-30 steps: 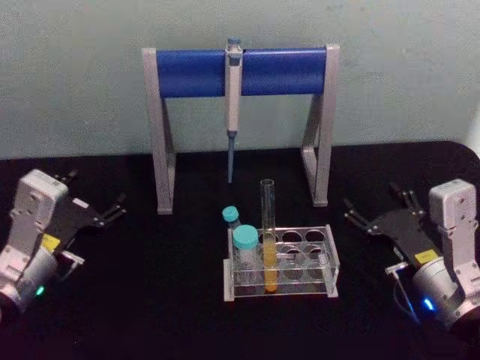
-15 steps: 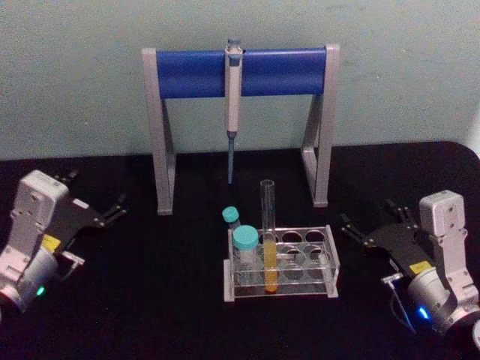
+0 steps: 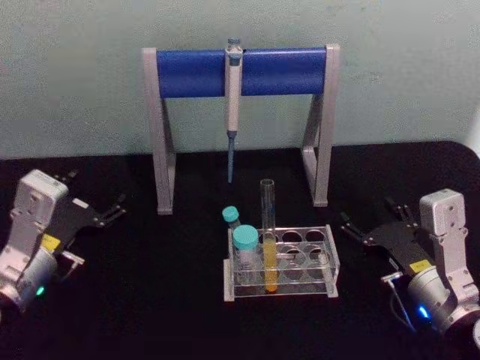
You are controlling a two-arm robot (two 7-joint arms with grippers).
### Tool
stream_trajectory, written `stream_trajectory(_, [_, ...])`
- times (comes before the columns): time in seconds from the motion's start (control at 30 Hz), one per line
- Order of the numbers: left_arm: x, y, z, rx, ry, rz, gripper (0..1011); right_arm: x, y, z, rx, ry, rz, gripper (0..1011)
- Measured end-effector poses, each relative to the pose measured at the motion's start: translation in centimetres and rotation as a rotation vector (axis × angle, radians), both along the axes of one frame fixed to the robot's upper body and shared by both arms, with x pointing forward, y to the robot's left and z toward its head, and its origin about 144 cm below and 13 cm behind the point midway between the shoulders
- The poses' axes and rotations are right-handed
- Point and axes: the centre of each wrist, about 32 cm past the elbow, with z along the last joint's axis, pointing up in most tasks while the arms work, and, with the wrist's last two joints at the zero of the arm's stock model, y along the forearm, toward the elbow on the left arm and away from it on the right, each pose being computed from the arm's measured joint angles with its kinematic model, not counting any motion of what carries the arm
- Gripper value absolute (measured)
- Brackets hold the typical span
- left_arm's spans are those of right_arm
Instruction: Pick up the test tube from the test tube rack, shake it, then place it back into the test tube rack.
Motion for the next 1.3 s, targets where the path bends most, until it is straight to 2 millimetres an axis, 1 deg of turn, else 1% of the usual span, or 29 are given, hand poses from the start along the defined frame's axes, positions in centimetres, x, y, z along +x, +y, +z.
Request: stream_trajectory(1.3, [0.0, 0.0, 0.0, 0.0, 0.0, 0.0, 1001, 0.0, -0.01, 0.07, 0.001, -0.004, 0.001, 1000])
